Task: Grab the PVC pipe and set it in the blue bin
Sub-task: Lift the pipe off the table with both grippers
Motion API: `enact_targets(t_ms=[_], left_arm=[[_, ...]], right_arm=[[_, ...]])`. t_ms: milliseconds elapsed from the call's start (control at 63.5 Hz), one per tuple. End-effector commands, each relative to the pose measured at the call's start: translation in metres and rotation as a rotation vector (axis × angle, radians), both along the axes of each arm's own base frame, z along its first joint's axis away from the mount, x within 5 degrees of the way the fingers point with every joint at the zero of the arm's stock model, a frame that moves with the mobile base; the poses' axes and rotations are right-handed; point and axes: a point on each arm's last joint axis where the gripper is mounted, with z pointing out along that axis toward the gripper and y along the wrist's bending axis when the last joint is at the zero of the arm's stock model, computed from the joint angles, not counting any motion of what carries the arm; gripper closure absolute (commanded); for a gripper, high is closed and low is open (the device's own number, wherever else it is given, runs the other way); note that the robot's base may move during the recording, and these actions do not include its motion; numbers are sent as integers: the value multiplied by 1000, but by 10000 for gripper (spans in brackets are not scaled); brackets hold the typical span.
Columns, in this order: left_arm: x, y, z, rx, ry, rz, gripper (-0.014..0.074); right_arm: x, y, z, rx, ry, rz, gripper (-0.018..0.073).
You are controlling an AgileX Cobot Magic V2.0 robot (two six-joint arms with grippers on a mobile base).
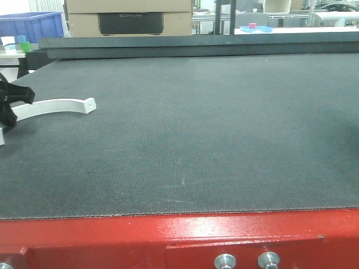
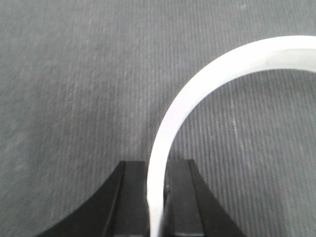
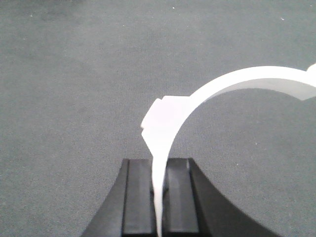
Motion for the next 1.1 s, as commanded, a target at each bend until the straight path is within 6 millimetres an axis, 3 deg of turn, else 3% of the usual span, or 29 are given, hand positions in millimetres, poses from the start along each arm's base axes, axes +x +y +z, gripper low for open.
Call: enact_targets(t_ms=[0, 331, 645, 818, 1086], left_arm=[[-6, 0, 28, 6, -62, -2, 707], [-46, 0, 115, -7, -250, 13, 707], [-114, -1, 171, -4, -440, 12, 707], [-157, -1, 181, -9, -522, 14, 707], [-221, -2, 176, -22, -631, 20, 707]], right_arm=[[-8, 2, 12, -20, -62, -4, 728], [-41, 11, 36, -54, -188, -3, 728], [-68, 19, 47, -68, -236, 6, 728], [-85, 24, 53, -79, -274, 9, 728], [-118, 34, 60, -100, -344, 17, 728]])
